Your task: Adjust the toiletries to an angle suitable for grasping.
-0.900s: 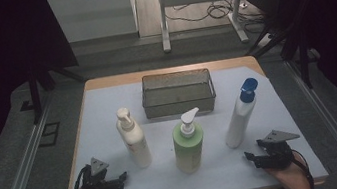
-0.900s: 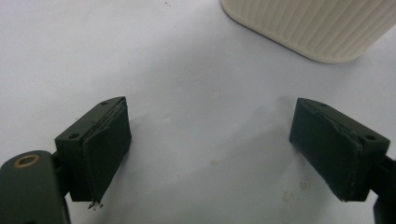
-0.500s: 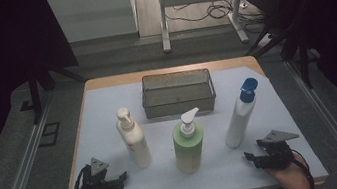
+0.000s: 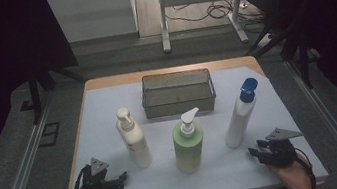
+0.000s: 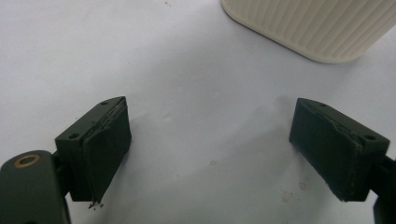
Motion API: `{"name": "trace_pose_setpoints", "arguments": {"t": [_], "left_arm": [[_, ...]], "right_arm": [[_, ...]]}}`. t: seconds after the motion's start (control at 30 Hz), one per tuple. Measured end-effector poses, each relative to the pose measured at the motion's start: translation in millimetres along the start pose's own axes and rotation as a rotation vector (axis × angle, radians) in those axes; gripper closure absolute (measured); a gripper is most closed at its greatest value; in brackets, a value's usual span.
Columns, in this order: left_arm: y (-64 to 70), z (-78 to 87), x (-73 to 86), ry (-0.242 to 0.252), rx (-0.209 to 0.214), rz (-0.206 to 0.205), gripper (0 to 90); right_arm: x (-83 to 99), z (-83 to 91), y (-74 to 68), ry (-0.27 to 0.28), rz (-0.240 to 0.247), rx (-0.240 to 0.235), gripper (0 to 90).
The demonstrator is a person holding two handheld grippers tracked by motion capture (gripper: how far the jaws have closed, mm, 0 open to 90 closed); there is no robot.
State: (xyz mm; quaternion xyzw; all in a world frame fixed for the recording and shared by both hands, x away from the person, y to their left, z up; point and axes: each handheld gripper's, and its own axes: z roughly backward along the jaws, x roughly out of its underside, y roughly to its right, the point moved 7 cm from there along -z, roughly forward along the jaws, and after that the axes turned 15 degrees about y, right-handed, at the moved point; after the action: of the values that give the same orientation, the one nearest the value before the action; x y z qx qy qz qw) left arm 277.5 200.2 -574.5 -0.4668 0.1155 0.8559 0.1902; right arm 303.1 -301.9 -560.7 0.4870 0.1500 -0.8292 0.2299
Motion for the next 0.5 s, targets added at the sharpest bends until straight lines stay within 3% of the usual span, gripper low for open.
{"name": "trace_pose_setpoints", "arguments": {"t": [0.27,0.5], "left_arm": [[0.0,0.0,0.0,0.000,0.000,0.000,12.5],[0.1,0.0,0.1,0.001,-0.001,0.001,12.5]], "right_arm": [[-2.5,3.3,-2.2,0.019,0.022,-0.030,59.8],[-10.5,9.2,-1.4,0.044,0.018,-0.025,67.8]]}}
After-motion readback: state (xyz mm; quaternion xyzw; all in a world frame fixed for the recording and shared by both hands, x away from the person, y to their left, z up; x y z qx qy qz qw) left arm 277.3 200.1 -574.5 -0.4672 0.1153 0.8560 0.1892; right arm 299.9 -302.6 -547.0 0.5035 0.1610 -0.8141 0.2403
